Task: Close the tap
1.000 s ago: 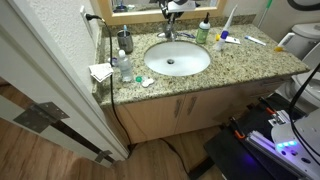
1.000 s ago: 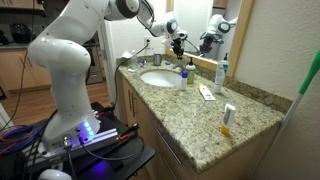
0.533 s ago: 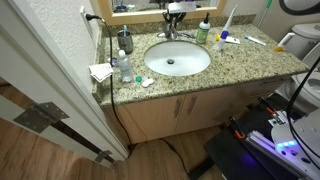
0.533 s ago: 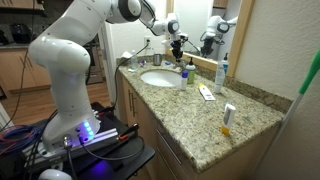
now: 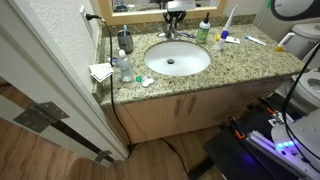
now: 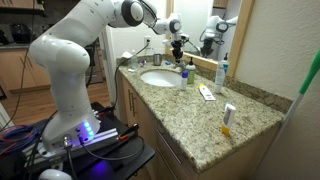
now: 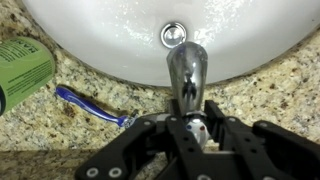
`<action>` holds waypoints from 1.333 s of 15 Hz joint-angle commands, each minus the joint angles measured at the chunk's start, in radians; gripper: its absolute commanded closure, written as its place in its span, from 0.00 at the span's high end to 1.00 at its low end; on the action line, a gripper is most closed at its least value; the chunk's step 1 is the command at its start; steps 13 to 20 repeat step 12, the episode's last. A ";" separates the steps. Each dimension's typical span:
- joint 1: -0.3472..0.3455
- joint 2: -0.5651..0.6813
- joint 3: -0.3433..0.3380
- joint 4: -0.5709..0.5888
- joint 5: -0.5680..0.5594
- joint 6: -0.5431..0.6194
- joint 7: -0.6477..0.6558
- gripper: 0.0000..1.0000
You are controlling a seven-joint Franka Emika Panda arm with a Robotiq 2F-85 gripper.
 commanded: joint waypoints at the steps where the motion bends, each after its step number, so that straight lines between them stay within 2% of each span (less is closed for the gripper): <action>1: -0.013 -0.008 0.002 -0.022 -0.006 -0.077 -0.007 0.62; 5: -0.012 -0.070 0.004 -0.090 -0.015 -0.040 -0.027 0.90; 7: -0.014 -0.107 0.013 -0.128 -0.013 -0.011 -0.048 0.99; 10: -0.014 -0.176 0.028 -0.196 -0.008 0.021 -0.088 1.00; 11: -0.010 -0.090 0.016 -0.075 -0.014 -0.024 -0.048 1.00; 20: -0.010 -0.111 0.019 -0.094 -0.014 -0.021 -0.056 1.00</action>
